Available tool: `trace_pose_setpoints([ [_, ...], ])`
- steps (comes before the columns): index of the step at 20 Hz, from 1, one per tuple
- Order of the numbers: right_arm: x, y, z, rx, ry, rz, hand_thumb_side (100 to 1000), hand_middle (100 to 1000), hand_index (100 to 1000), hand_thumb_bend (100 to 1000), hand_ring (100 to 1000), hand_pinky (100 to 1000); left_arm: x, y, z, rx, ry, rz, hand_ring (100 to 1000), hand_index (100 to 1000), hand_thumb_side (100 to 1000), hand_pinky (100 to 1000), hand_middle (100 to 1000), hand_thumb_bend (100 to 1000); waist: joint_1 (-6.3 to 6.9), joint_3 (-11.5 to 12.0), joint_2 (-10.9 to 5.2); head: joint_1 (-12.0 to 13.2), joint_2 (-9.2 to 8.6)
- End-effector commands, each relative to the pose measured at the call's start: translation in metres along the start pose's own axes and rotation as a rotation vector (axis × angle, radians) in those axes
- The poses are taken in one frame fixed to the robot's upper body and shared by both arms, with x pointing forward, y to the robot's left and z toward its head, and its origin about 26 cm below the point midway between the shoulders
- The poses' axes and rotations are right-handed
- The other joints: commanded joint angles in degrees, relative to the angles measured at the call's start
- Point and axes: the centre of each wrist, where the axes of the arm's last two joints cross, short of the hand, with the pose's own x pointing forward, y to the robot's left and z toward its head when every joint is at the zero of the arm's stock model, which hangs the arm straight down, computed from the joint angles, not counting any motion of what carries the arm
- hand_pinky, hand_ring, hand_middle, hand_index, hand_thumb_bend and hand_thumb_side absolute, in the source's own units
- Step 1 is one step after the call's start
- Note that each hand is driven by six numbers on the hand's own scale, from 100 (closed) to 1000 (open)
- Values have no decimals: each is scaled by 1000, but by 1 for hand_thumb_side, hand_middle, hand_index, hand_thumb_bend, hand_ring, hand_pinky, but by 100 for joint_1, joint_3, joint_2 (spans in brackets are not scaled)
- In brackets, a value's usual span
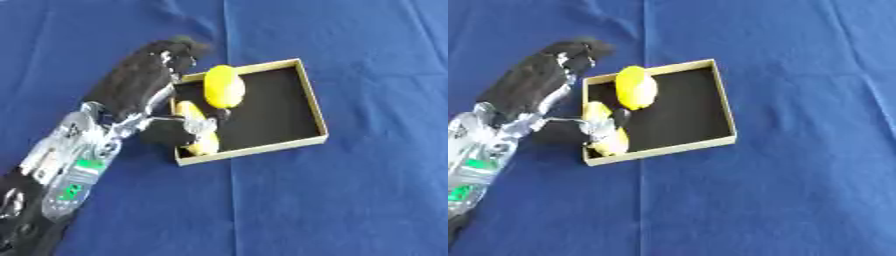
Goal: Pick up objects on the table and place them in the box.
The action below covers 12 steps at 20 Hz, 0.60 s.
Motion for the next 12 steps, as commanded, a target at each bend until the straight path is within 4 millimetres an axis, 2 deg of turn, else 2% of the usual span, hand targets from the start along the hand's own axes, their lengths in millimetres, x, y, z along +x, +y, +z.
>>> trace_pose_setpoints([
  [1,6,-5,-5,-6,-36,19,822,725,789,100,890,796,-6,23,1,72,-5,-2,969,976,908,942,877,471,-20,-5,-126,-46,0],
  [3,6,-6,-5,-7,-36,20,820,725,789,100,890,796,-10,27,1,114,2,7,953,954,837,937,870,361,-24,-14,-124,-60,5],
  [6,5,-7,-5,-14,-38,21,818,725,789,100,890,796,-17,35,1,235,8,46,938,926,762,941,870,255,-25,-19,-119,-70,-9],
  [12,5,-11,-7,-49,-57,20,813,726,789,100,888,796,-41,52,10,600,39,102,925,889,732,950,860,219,-14,-4,-103,-79,-18],
])
